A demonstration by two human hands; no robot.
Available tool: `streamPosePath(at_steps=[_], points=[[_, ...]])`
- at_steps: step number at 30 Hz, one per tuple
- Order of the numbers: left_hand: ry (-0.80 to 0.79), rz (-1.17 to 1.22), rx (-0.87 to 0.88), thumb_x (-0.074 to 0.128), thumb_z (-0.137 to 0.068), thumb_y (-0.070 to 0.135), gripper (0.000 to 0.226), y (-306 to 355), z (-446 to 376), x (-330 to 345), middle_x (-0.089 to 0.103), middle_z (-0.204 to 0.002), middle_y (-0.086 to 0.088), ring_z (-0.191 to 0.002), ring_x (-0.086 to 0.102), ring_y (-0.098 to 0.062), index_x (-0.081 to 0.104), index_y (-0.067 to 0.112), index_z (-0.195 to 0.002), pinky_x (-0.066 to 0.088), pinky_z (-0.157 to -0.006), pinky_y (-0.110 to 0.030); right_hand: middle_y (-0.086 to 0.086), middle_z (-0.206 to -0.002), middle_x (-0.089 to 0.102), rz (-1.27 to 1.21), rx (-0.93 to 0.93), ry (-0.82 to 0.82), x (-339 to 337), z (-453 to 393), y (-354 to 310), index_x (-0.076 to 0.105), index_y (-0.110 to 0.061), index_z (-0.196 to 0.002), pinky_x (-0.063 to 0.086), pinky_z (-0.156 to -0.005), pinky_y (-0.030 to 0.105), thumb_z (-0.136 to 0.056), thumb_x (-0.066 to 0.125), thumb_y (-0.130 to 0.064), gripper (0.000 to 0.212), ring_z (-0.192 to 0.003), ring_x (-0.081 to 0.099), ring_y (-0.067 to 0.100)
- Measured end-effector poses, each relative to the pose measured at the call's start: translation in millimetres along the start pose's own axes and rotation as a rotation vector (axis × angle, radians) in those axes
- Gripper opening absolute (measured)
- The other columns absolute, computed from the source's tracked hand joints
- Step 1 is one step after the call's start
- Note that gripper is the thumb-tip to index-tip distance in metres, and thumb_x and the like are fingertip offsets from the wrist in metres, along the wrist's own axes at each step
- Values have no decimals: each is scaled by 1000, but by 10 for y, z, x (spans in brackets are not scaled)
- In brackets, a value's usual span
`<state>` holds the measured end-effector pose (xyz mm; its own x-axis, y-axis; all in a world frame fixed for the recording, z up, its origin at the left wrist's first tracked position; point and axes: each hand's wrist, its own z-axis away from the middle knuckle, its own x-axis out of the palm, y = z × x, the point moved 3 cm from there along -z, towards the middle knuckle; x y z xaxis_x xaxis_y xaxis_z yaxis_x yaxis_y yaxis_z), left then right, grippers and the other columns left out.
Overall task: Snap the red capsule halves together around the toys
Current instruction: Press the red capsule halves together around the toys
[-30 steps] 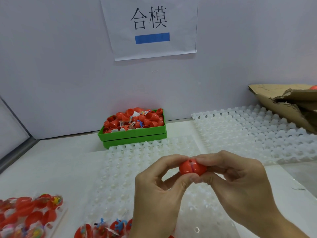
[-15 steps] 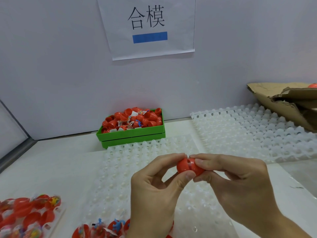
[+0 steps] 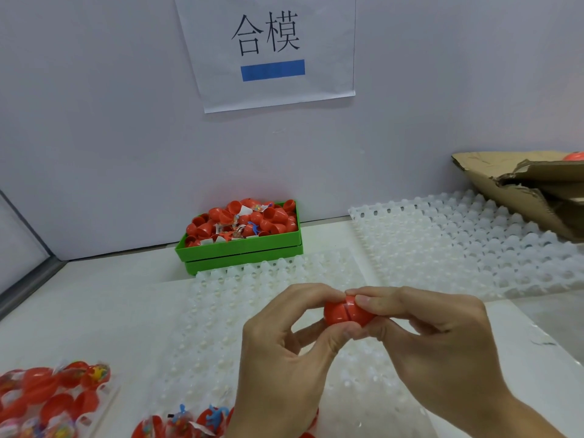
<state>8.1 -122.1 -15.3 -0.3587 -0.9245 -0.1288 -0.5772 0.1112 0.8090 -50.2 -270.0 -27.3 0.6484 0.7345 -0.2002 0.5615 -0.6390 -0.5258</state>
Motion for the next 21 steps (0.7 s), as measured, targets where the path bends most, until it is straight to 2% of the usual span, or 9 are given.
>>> streamPosePath(at_steps=[4, 6, 8, 10, 18, 21], points=[[64, -35, -10, 92, -60, 31, 39, -20, 15, 8, 75, -89, 11, -91, 72, -11, 76, 33, -96, 59, -74, -21, -3, -92, 76, 12, 12, 1, 3, 11, 18, 77, -6, -83, 58, -70, 15, -66, 79, -3, 18, -85, 73, 1], [111, 39, -83, 87, -48, 27, 42, -57, 37, 21, 77, -85, 8, -85, 74, -9, 79, 33, -89, 59, -71, -19, -4, -93, 75, 24, -4, -12, 10, 4, 16, 77, -4, -82, 57, -69, 13, -65, 79, -2, 17, -85, 73, 0], [124, 95, -121, 82, -45, 22, 37, -68, 44, 43, 78, -82, 6, -79, 74, -7, 81, 32, -80, 58, -68, -17, -4, -93, 75, 42, -24, -25, 16, -3, 15, 77, -3, -82, 57, -68, 12, -65, 80, 0, 17, -83, 73, 0], [122, 115, -138, 82, -45, 16, 34, -70, 40, 48, 78, -81, 4, -77, 74, -7, 81, 30, -76, 58, -66, -16, -2, -93, 75, 53, -34, -35, 24, 2, 27, 78, -2, -82, 58, -67, 14, -66, 82, 2, 17, -82, 73, 2], [59, 49, -114, 82, -53, 12, 39, -61, 31, 44, 78, -84, 7, -81, 75, -9, 79, 29, -88, 59, -71, -19, -1, -92, 76, 99, -83, -47, 25, -13, 30, 78, -2, -82, 58, -69, 13, -66, 78, 1, 16, -82, 73, 4], [58, 67, -134, 82, -51, 12, 39, -82, 35, 45, 78, -84, 6, -85, 75, -9, 78, 30, -86, 59, -72, -20, -5, -94, 76, 31, -47, -47, 17, -10, 37, 78, -4, -84, 57, -70, 14, -67, 78, -1, 17, -85, 73, 0]])
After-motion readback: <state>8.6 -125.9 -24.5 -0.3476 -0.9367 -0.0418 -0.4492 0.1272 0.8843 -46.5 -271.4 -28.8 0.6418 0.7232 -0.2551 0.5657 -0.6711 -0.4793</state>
